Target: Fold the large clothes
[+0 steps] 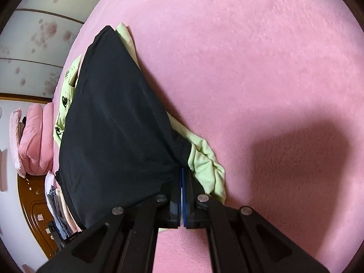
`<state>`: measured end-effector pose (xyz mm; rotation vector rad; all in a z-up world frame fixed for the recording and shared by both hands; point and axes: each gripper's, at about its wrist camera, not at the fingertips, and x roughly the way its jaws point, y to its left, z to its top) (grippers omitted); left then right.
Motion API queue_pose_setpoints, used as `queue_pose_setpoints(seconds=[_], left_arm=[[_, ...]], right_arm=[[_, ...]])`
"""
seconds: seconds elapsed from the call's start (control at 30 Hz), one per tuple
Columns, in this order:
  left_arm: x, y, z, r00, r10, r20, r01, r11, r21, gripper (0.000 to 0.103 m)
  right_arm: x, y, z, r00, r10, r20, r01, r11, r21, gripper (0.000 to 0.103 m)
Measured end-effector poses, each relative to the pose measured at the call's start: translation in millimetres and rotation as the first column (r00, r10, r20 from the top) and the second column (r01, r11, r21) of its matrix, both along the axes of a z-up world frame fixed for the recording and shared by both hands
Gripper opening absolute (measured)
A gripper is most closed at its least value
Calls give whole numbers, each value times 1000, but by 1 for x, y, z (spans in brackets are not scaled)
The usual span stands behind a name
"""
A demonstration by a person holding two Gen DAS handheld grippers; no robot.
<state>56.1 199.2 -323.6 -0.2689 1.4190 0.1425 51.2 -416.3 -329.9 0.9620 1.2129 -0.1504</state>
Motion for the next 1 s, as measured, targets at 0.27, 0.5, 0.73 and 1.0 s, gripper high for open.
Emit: queue_pose_setpoints(seconds=[0.27, 0.5, 0.73, 1.0], left_arm=[[75, -22, 88, 981, -156, -115, 167, 982, 86, 6], [223, -51, 182, 955, -297, -6, 294, 945, 146, 40], [381, -92, 189, 938, -300, 176, 280, 951, 130, 40], [466, -119, 124, 956, -234, 177, 255, 961, -107, 53]], right_arm=[[45, 10, 77, 990, 54, -129, -72, 987, -146, 6], [217, 37, 178, 938, 342, 62, -318, 917, -241, 24], [360, 57, 222, 868, 421, 264, -341, 891, -300, 33], [435, 32, 169, 937, 283, 207, -282, 959, -34, 53]])
